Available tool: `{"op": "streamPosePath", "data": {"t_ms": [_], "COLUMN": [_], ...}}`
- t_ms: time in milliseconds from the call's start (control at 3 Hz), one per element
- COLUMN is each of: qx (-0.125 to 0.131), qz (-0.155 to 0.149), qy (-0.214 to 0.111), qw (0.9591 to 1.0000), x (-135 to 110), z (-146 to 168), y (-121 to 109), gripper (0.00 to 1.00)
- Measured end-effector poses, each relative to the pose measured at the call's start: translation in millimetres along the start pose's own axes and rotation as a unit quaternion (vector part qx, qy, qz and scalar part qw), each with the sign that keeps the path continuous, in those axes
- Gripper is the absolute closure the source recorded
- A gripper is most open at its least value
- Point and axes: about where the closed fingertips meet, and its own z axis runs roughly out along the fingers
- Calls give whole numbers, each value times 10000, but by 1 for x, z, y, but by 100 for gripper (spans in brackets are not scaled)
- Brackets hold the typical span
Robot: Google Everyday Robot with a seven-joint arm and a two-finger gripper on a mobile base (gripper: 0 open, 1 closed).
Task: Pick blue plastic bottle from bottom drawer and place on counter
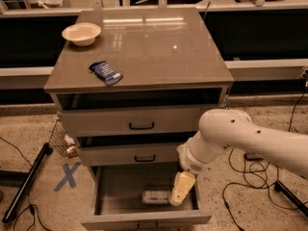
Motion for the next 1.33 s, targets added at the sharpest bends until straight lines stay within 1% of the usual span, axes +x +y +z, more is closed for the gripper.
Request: {"op": "streamPosePath", "data": {"t_ms": [333,667,1000,1333], "qx": [-18,-392,-392,-437], "qz": [-7,-42,-42,22], "qy": [-3,36,36,68], "qw": [10000,9992,9992,9990], "x": [0,2,2,2], "z": [3,42,42,72], "y": [-2,-19,-19,-32], "gripper": [0,0,0,0]}}
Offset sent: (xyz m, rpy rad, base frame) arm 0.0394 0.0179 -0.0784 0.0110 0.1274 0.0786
